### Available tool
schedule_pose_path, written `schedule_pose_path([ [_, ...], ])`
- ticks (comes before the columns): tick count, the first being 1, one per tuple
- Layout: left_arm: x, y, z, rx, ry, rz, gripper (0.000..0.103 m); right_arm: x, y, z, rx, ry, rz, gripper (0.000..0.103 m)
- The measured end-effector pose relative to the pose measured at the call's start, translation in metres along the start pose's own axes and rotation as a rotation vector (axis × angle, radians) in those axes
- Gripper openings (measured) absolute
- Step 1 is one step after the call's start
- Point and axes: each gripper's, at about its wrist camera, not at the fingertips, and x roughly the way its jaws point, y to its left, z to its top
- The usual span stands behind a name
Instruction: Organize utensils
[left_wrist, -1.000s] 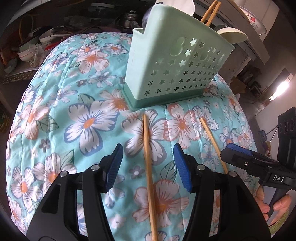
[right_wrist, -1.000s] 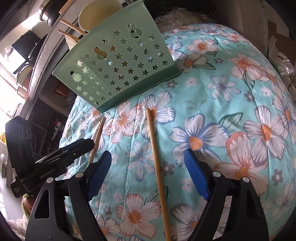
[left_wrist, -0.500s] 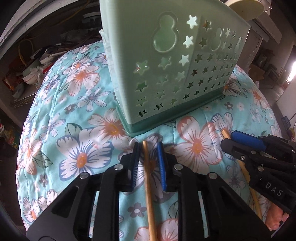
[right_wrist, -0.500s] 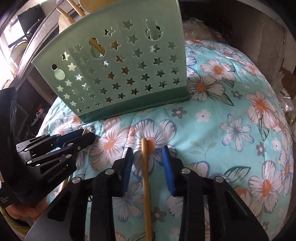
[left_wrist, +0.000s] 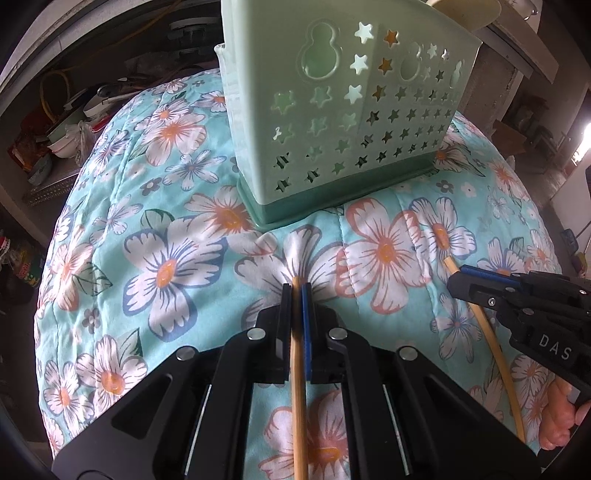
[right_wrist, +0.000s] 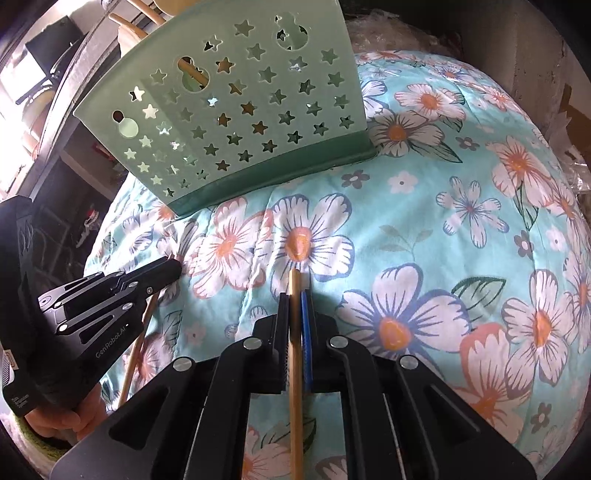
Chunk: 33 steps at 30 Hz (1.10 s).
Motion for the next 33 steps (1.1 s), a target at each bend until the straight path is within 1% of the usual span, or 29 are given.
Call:
schedule_pose_path([
  [7,0.008,0.012,0.003,-0.006,-0.007,-0.026,0.005,0.01,0.014,0.007,-0.031,-0.004,-0.054,0.008],
  [18,0.014,0.023,0.006,-0.014,-0.03,-0.055,0.005,0.021,0.025,0.015,-0.025,-0.02,-0.071,0.008],
  [22,0.016,0.024,0.009,-0.012,-0.043,-0.054,0.005,0.018,0.017,0.02,-0.007,-0.027,-0.054,0.007],
  [27,0.012,0.031,0.014,-0.038,-0.063,-0.082,0.005,0.004,0.009,0.026,0.038,-0.059,0.01,0.007],
  [30,-0.001,0.037,0.018,-0.05,-0.097,-0.1,0.004,-0.013,0.004,0.03,0.061,-0.102,0.044,0.007],
  [33,-0.023,0.041,0.023,-0.053,-0.149,-0.134,0.004,-0.037,0.002,0.031,0.073,-0.157,0.082,0.007],
])
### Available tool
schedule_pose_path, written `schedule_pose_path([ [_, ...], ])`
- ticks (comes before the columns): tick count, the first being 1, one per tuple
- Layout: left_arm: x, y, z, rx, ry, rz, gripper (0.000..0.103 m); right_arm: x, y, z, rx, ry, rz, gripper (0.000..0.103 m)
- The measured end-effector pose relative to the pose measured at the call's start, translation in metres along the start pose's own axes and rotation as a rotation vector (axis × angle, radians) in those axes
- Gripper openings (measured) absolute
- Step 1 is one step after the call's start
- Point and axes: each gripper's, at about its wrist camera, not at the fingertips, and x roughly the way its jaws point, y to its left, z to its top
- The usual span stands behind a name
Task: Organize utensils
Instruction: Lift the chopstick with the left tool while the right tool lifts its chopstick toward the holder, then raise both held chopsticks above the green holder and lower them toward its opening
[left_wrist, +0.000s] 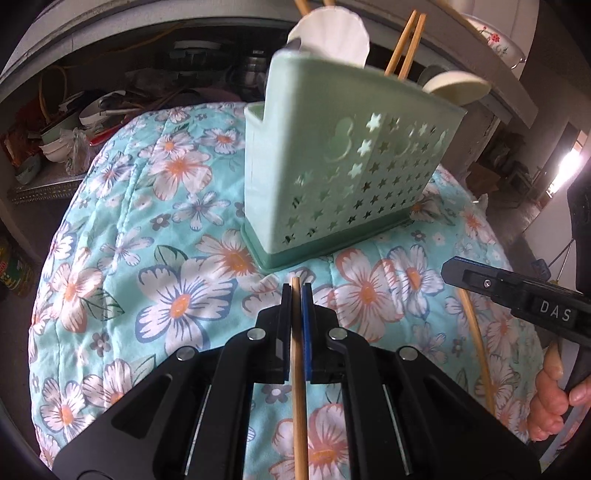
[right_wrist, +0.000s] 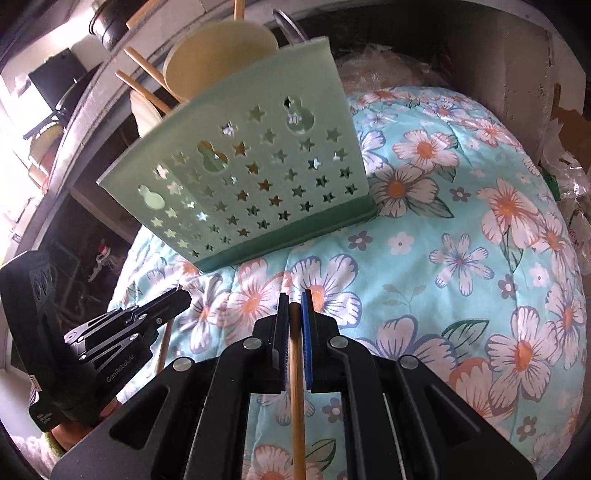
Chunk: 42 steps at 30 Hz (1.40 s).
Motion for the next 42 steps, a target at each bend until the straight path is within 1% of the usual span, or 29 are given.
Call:
schedule_pose_path([
  [5,-0.048,0.0,0.017,-0.011,-0.09,-0.104,0.004,-0.042,0.004,0.003,0.003,-0.095,0.053,0.007],
  [9,-0.092,-0.007,0.034,-0.005,-0.178,-0.179,0.004,-0.075,0.004,0.003,-0.009,-0.172,0.091,0.007],
  [14,-0.144,-0.015,0.073,-0.003,-0.286,-0.267,0.004,-0.098,0.003,0.006,-0.012,-0.237,0.131,0.007],
  [16,-0.162,-0.022,0.091,0.003,-0.335,-0.283,0.004,-0.104,0.0,0.005,-0.006,-0.25,0.142,0.007],
  [20,-0.192,-0.035,0.126,0.032,-0.445,-0.261,0.004,-0.11,-0.007,0.006,0.01,-0.266,0.146,0.007],
  [24,-0.204,-0.047,0.153,0.045,-0.508,-0.23,0.004,-0.112,-0.018,0.007,0.037,-0.267,0.154,0.007],
  [28,-0.2,-0.051,0.174,0.044,-0.534,-0.18,0.004,-0.114,-0.025,0.007,0.048,-0.269,0.155,0.007],
  [37,-0.19,-0.039,0.209,-0.004,-0.559,-0.145,0.004,-0.115,-0.036,0.016,0.06,-0.271,0.154,0.007],
  [42,-0.185,-0.041,0.217,0.023,-0.611,-0.089,0.004,-0.109,-0.039,0.019,0.064,-0.258,0.153,0.007],
])
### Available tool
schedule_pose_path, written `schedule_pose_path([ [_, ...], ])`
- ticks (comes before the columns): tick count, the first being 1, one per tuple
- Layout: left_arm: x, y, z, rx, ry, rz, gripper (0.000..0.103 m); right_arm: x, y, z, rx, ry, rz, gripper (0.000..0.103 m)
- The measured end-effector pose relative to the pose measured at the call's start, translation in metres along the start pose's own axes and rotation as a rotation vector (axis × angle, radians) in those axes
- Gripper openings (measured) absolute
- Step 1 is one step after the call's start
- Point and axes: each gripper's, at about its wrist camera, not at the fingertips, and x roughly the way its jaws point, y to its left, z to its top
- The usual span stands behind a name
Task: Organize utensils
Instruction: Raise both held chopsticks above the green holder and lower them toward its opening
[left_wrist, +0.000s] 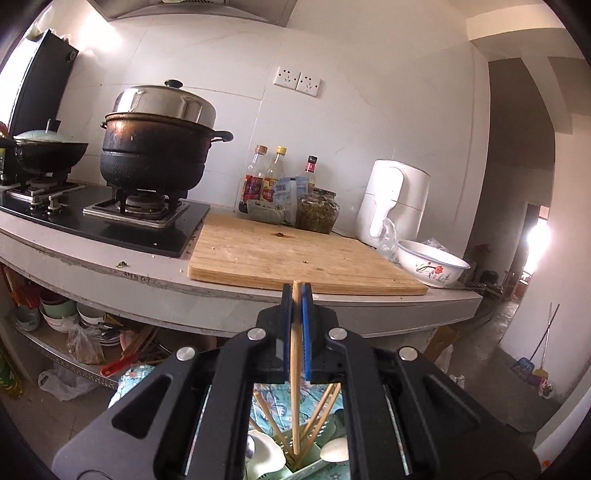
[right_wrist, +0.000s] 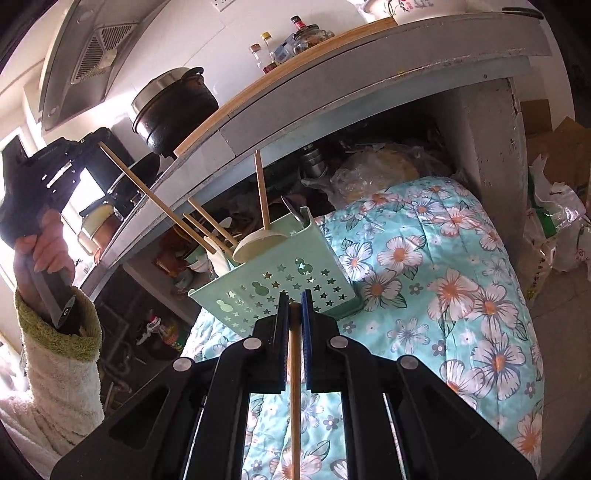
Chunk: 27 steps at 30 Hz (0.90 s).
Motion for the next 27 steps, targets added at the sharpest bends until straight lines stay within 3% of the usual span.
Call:
schedule_pose_path([
  [15,0.063,-0.003,-0.054,0.019,0.136,0.005,0.004,0.014,-0.004,-0.002,0.005,0.036,0.006,0.007],
  [21,0.08,0.002,-0.082,-0.003,0.225,-0.006,0.005,0.021,-0.005,-0.008,0.009,0.061,0.002,0.007],
  [27,0.084,0.002,-0.097,0.028,0.264,0.01,0.005,0.021,0.0,-0.006,-0.001,0.065,-0.004,0.007],
])
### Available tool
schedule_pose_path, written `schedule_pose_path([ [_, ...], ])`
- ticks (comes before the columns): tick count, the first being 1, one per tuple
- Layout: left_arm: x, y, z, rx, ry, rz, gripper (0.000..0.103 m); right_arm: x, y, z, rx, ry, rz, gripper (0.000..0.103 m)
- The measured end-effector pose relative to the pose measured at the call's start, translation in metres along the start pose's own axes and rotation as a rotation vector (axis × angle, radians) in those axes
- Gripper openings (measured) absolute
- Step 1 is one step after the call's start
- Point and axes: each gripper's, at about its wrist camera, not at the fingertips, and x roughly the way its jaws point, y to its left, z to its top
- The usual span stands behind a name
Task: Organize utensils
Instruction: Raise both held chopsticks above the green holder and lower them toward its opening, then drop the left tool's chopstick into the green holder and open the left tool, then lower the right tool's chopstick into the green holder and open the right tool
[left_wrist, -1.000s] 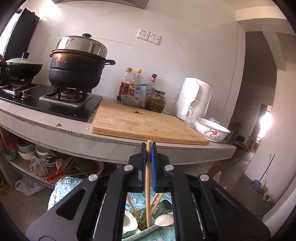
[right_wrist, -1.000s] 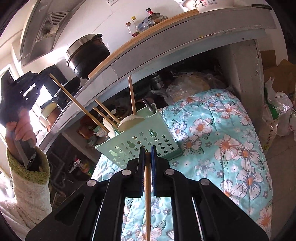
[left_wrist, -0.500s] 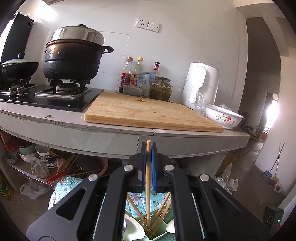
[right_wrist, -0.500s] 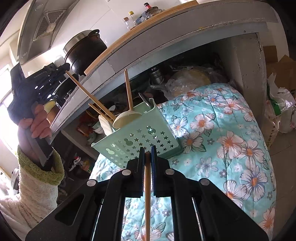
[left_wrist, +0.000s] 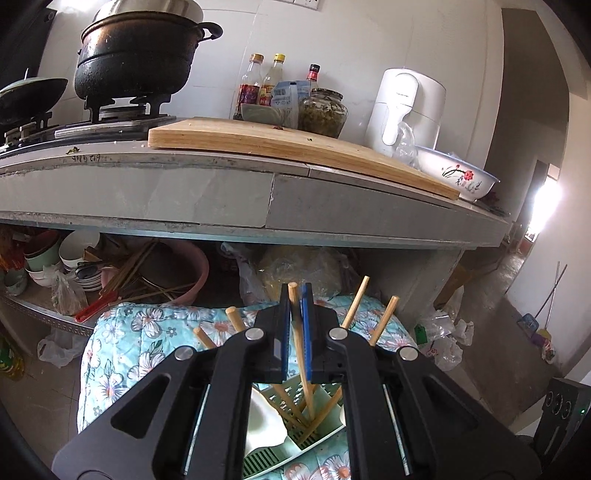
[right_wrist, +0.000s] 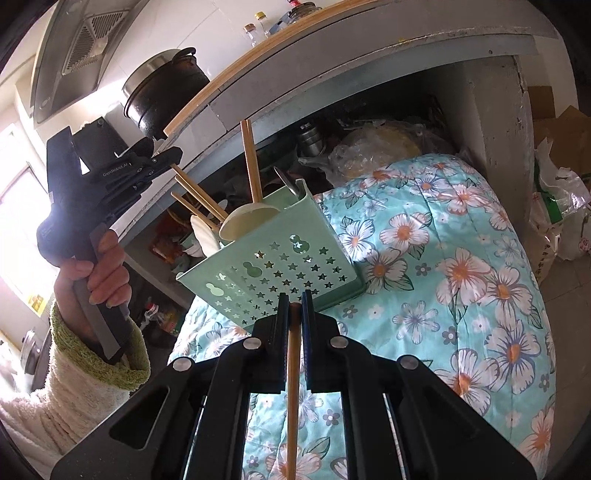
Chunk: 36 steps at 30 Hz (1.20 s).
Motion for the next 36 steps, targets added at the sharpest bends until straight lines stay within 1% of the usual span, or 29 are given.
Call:
schedule_pose_path([
  [2,0.001,-0.001,-0.003,0.016,0.018,-0.007,0.006,0.0,0.003,-0.001,-0.008,0.0,-0.006,0.007],
  [4,-0.002,-0.002,-0.005,0.02,0.028,-0.009,0.018,-0.002,0.005,-0.002,-0.011,-0.003,-0.012,0.007],
  [5,-0.005,-0.002,-0.006,0.021,0.024,-0.004,0.036,-0.003,0.006,-0.003,-0.013,-0.005,-0.013,0.007],
  [6,-0.01,-0.002,-0.007,0.021,0.011,0.001,0.051,-0.005,0.007,-0.003,-0.016,-0.009,-0.016,0.007],
  [8,-0.021,-0.002,-0.008,0.022,-0.019,0.0,0.06,-0.008,0.008,-0.005,-0.02,-0.017,-0.024,0.007],
  [9,-0.026,-0.002,-0.009,0.022,-0.033,-0.002,0.062,-0.01,0.009,-0.005,-0.023,-0.019,-0.024,0.007],
  [13,-0.051,0.003,-0.013,-0.007,-0.085,-0.019,0.069,-0.018,0.016,0.001,-0.048,-0.035,-0.03,0.007],
  [14,-0.057,0.005,-0.015,-0.016,-0.096,-0.025,0.072,-0.021,0.019,0.004,-0.057,-0.041,-0.03,0.007],
  [18,-0.082,0.014,-0.026,-0.041,-0.139,-0.036,0.079,-0.037,0.038,0.027,-0.111,-0.097,-0.023,0.007],
  [22,-0.103,0.025,-0.043,-0.059,-0.153,-0.02,0.082,-0.054,0.062,0.055,-0.163,-0.163,-0.002,0.007],
  [26,-0.118,0.041,-0.07,-0.088,-0.135,-0.002,0.083,-0.067,0.088,0.089,-0.207,-0.228,0.02,0.007],
  [30,-0.128,0.062,-0.099,-0.132,-0.086,0.008,0.083,-0.075,0.11,0.128,-0.224,-0.269,0.045,0.007],
  [34,-0.139,0.084,-0.127,-0.159,-0.047,0.026,0.083,-0.075,0.128,0.158,-0.23,-0.301,0.036,0.007],
  [36,-0.145,0.095,-0.14,-0.184,-0.034,0.034,0.083,-0.069,0.136,0.168,-0.239,-0.312,0.016,0.007],
])
